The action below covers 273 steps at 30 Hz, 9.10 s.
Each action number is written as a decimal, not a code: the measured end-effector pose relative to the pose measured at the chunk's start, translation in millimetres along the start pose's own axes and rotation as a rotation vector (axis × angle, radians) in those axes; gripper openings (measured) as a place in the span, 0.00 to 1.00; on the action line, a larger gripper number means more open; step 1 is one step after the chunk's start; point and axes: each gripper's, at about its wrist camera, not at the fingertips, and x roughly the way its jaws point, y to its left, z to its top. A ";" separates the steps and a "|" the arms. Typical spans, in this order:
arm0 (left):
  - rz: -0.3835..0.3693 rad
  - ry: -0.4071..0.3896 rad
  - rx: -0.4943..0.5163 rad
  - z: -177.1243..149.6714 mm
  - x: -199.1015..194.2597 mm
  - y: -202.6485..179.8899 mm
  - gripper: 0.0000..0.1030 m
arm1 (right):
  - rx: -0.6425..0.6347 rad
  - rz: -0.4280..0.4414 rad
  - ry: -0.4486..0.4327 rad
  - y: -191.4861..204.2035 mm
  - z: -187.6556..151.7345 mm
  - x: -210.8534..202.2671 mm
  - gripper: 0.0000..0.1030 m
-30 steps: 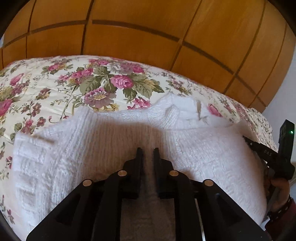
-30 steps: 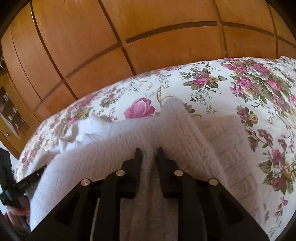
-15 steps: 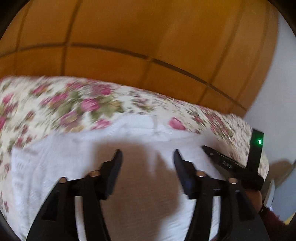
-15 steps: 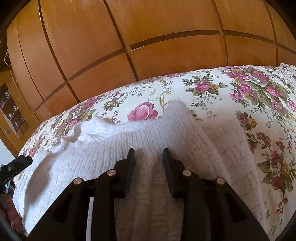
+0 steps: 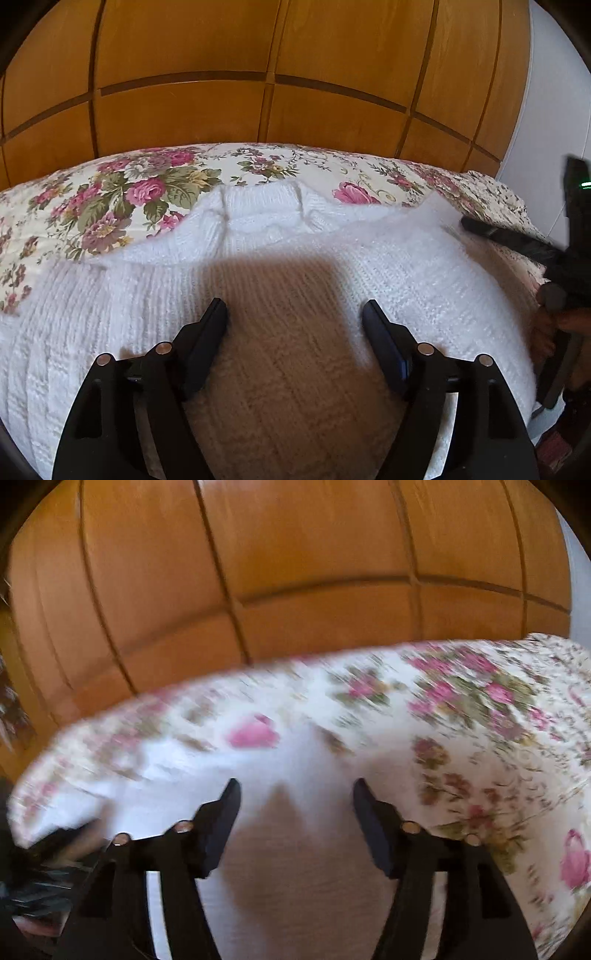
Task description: Fold small clothes
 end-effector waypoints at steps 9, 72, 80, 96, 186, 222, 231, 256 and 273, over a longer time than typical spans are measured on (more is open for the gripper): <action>-0.005 -0.009 -0.063 -0.6 -21.4 10.5 0.77 | 0.004 -0.063 0.029 -9.5 -5.3 23.7 0.48; -0.171 -0.089 -0.602 -97.9 -113.5 146.0 0.71 | -0.115 0.208 0.111 62.2 -109.9 -75.0 0.18; -0.168 -0.083 -0.680 -101.0 -113.2 159.0 0.53 | -0.080 0.225 0.109 58.1 -109.4 -74.8 0.19; -0.254 -0.121 -0.631 -55.8 -138.0 137.5 0.22 | -0.059 0.230 0.114 55.9 -108.6 -74.5 0.19; -0.603 0.094 -0.061 52.6 -23.2 -151.9 0.80 | 0.248 -0.095 0.051 -82.2 -104.2 -90.6 0.85; -0.213 0.056 -0.215 7.4 -9.9 3.3 0.85 | 0.504 0.480 0.116 -43.5 -28.0 -52.3 0.26; -0.109 0.012 0.060 13.0 -9.9 -49.2 0.78 | 0.354 0.341 0.016 -58.8 -31.3 -91.5 0.24; 0.025 0.096 0.183 25.1 2.3 -100.4 0.78 | 0.344 0.307 -0.018 -67.4 -70.1 -73.5 0.42; 0.026 0.052 0.164 16.9 4.1 -96.6 0.78 | 0.186 0.157 -0.077 -25.7 -2.8 -118.5 0.49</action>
